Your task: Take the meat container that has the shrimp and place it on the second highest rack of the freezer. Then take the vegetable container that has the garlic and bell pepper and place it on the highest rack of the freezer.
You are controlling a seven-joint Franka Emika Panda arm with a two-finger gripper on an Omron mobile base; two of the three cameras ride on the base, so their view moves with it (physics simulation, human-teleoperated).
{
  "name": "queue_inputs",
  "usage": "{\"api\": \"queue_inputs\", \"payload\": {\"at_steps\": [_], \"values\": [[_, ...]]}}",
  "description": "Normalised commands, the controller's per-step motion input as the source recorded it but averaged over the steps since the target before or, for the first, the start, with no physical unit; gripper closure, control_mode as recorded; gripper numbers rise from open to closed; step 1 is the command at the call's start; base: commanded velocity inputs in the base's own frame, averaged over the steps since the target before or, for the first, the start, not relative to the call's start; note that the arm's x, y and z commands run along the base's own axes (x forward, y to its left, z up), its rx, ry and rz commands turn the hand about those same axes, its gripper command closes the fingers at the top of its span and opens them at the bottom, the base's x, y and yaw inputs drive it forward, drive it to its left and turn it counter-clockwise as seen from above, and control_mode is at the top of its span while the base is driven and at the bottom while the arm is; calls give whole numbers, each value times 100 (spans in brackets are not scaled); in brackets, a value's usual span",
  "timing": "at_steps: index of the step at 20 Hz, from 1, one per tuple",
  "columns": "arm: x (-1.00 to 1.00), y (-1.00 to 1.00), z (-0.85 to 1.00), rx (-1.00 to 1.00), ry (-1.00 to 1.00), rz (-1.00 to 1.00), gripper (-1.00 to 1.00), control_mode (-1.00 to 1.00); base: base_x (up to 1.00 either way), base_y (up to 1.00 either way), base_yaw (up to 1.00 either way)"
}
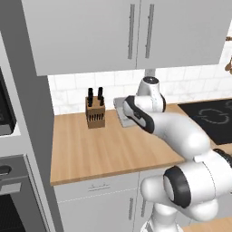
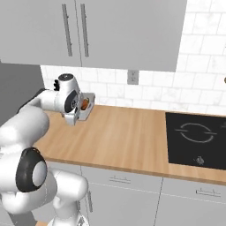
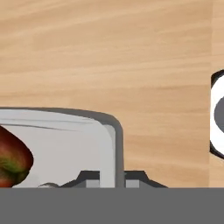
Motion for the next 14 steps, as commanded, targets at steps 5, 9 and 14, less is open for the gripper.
{"api": "queue_inputs", "payload": {"at_steps": [5,9,14], "values": [[-43,-68,38,0,0,-1,100,-100,0,0,0],[-60,-41,26,0,0,-1,100,-100,0,0,0],[-29,-2,21,0,0,0,100,-100,0,0,0]]}}
